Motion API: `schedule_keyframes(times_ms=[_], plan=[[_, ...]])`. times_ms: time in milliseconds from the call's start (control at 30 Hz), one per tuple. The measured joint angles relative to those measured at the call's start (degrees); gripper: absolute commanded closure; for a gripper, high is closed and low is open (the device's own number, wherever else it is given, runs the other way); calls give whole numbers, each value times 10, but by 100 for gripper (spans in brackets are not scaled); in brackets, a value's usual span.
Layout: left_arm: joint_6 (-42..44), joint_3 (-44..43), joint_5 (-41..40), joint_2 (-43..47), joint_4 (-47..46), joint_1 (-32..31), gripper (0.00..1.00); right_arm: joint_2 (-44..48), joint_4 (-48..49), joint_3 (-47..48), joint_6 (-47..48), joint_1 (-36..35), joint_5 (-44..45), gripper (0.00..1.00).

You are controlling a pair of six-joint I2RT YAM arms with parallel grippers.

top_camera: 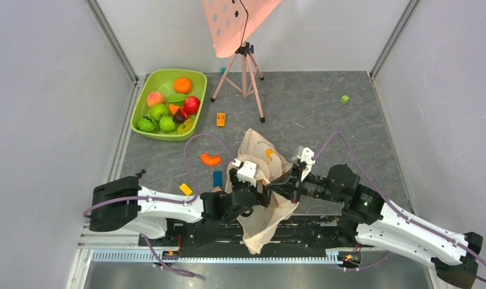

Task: Take the fake fruits out of the plastic bag
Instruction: Take out the fake fruit from the plastic bag.

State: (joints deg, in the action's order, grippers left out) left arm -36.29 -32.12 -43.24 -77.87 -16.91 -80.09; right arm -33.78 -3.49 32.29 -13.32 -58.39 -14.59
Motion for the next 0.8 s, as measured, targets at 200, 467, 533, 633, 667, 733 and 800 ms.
schedule_keyframes(times_ms=[200,467,533,633,667,733,800], plan=[[-2,-21,18,-55,-8,0,9,-11,12,11,3,0,0,100],[0,-18,54,-97,-50,0,4,-57,21,37,-20,-2,65,29],[0,-12,59,-97,-63,0,3,-59,-5,59,-24,-3,135,23],[2,-3,61,-97,-76,0,2,-60,-42,100,-28,-2,251,20],[3,-1,61,-97,-79,0,2,-65,-60,118,-33,-1,294,19],[5,4,63,-97,-85,0,2,-81,-93,153,-45,5,366,18],[8,6,64,-97,-90,0,2,-97,-113,173,-56,18,410,17]])
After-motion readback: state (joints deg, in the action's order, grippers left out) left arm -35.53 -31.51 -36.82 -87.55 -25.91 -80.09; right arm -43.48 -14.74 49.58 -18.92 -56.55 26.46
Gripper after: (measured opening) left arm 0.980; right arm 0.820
